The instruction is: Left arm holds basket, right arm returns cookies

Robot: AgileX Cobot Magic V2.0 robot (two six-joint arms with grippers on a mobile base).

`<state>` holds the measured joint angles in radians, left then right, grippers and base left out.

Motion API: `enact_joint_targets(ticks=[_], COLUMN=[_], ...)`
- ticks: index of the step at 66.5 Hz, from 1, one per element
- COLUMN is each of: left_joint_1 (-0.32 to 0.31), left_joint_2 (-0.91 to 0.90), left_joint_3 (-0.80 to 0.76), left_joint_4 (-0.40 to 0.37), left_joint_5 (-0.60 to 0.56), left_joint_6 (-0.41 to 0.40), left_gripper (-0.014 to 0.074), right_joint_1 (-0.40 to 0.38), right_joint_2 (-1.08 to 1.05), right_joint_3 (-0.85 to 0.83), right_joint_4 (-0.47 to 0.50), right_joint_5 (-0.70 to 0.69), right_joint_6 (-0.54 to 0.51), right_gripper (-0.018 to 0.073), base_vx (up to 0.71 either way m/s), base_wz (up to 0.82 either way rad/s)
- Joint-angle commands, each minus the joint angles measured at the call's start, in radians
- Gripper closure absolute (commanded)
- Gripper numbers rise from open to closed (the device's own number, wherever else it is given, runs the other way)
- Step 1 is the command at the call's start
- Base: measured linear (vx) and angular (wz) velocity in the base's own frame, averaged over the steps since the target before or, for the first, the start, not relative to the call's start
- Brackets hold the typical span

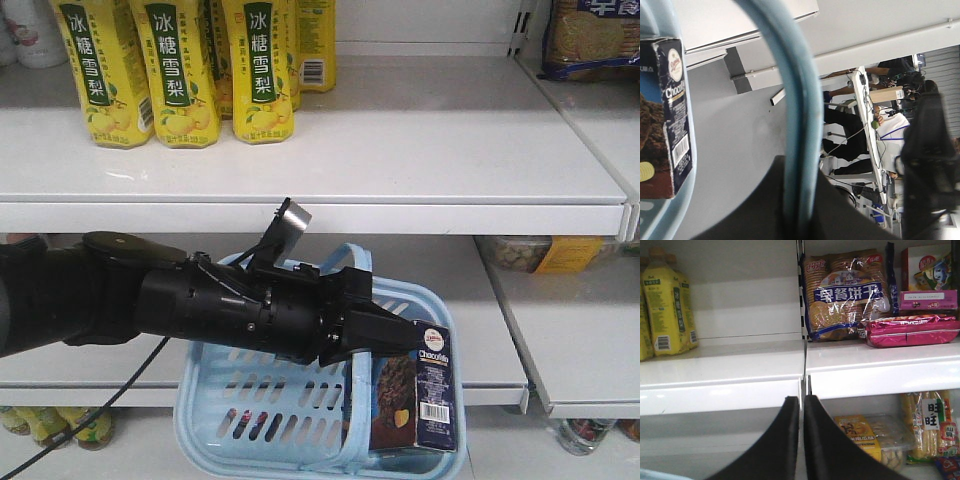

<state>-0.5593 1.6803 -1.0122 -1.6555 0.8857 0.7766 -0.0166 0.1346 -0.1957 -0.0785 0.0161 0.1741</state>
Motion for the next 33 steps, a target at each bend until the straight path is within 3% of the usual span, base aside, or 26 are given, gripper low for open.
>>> enact_joint_targets(ticks=[1,14,33], left_joint_1=[0.009,0.009,0.009], left_joint_2=[-0.052,-0.052,-0.052], left_joint_3=[-0.037,-0.037,-0.037], left_joint_4=[-0.124,-0.124,-0.124], left_joint_5=[-0.013,-0.013,-0.013], left_joint_6=[0.015,0.015,0.015], left_gripper=[0.0599,0.0599,0.0599], right_joint_1=[-0.004,-0.004,-0.004], right_joint_2=[0.122,0.299,0.368], right_joint_3=[-0.122,-0.188,-0.188], right_joint_4=[0.026,0.039,0.037], right_joint_5=[0.013,0.037,0.028], right_joint_6=[-0.001,-0.009,-0.009], right_gripper=[0.0565,0.0565,0.0561], base_vx=[0.0,0.0,0.0], base_wz=[0.0,0.0,0.0])
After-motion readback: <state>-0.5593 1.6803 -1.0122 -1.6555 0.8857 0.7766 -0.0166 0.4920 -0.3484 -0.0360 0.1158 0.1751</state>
